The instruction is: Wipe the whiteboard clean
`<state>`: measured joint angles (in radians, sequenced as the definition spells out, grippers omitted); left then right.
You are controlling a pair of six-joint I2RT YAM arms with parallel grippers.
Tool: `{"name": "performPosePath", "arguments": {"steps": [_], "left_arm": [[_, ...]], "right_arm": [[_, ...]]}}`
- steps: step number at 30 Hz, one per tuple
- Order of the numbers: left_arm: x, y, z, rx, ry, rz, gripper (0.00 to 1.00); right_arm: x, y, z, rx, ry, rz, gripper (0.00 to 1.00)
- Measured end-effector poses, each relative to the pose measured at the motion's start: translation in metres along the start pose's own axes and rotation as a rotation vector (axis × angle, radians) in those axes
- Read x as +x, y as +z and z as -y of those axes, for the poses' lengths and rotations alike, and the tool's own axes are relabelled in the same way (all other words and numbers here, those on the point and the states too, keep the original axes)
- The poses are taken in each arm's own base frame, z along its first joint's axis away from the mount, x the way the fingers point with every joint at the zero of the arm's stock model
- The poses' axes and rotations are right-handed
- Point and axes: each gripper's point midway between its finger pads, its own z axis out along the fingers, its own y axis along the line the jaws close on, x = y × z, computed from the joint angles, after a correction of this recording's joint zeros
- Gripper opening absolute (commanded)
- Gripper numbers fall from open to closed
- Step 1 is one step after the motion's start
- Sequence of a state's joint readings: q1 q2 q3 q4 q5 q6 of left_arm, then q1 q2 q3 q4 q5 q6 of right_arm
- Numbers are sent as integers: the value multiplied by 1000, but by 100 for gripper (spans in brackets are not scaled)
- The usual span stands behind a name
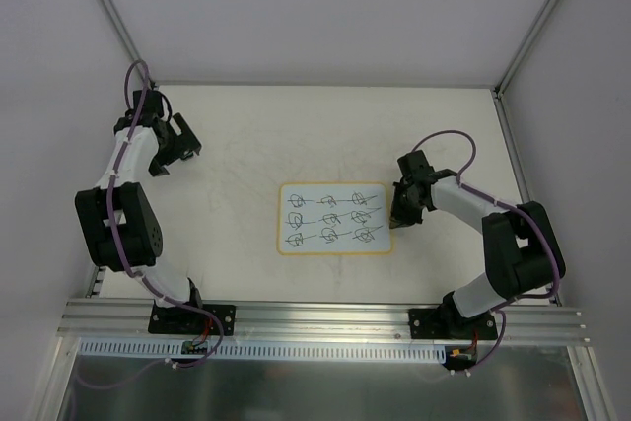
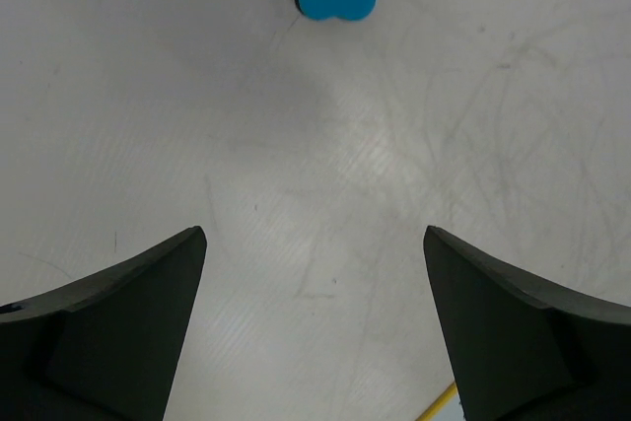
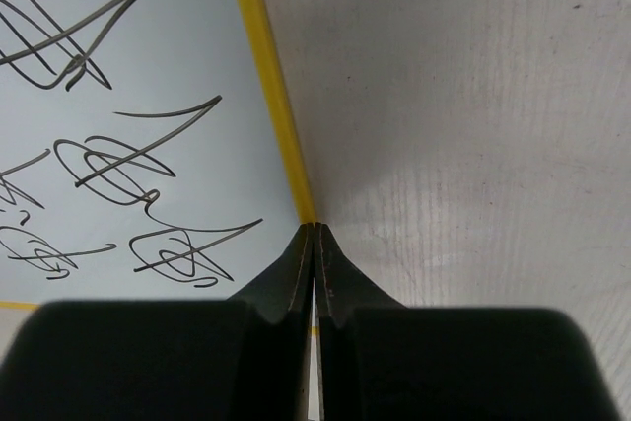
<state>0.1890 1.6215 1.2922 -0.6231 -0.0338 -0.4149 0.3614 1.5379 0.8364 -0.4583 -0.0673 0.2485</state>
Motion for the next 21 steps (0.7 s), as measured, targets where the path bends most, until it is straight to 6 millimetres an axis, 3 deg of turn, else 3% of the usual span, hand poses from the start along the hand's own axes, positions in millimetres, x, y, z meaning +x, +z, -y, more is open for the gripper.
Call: {"name": "performPosePath", "arguments": {"steps": [9, 15, 21], "left_arm": [[-40, 56, 6, -82, 0, -1, 80], [-47, 89, 4, -129, 5, -25, 66], [-56, 108, 4, -155, 6, -21, 63]], "right_arm": [[1, 0, 0, 1, 1, -2, 0], [1, 1, 0, -6, 0, -2, 0], [2, 0, -1, -13, -1, -2, 0]]}}
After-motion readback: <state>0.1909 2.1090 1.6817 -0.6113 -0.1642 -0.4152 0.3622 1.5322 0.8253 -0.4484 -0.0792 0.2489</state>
